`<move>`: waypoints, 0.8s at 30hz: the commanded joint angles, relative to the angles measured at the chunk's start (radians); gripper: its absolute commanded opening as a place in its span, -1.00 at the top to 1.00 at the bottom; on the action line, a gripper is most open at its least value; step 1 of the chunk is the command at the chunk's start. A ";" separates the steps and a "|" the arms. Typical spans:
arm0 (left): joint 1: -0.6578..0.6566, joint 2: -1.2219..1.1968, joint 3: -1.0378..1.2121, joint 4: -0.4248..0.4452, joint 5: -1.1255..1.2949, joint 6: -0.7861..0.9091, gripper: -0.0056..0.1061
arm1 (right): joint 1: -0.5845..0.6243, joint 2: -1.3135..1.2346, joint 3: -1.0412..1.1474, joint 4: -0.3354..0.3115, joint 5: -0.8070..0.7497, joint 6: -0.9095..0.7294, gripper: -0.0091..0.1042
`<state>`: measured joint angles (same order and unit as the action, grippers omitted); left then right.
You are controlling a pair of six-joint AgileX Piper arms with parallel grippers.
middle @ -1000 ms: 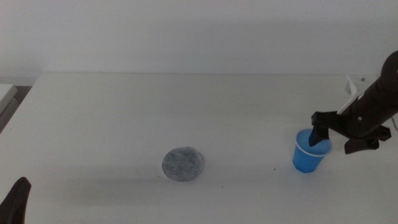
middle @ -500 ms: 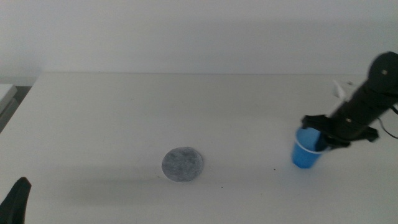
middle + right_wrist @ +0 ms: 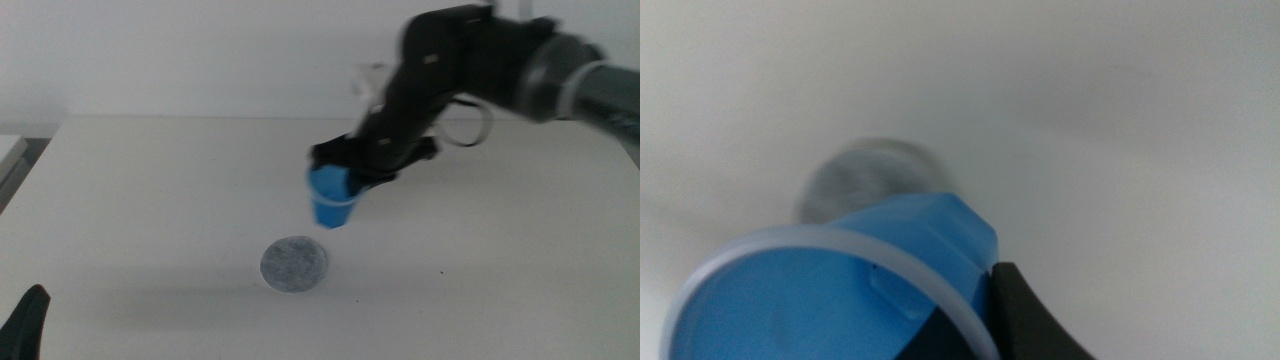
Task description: Place an empty cup on a cup mat.
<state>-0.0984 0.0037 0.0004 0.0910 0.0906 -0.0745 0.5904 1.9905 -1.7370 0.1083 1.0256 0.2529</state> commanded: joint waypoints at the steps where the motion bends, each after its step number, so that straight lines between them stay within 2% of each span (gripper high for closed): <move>1: -0.002 -0.004 0.000 -0.002 -0.005 -0.003 -0.78 | 0.048 0.048 -0.064 -0.016 0.029 0.020 0.88; 8: -0.002 -0.004 0.000 -0.002 -0.005 -0.003 -0.78 | 0.124 0.135 -0.109 -0.016 0.028 0.037 0.88; 24: -0.002 -0.004 0.000 -0.002 -0.005 -0.003 -0.78 | 0.127 0.205 -0.109 -0.049 -0.053 0.043 0.87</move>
<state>-0.0984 0.0037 0.0004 0.0910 0.0906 -0.0745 0.7163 2.1914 -1.8385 0.0724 0.9772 0.2890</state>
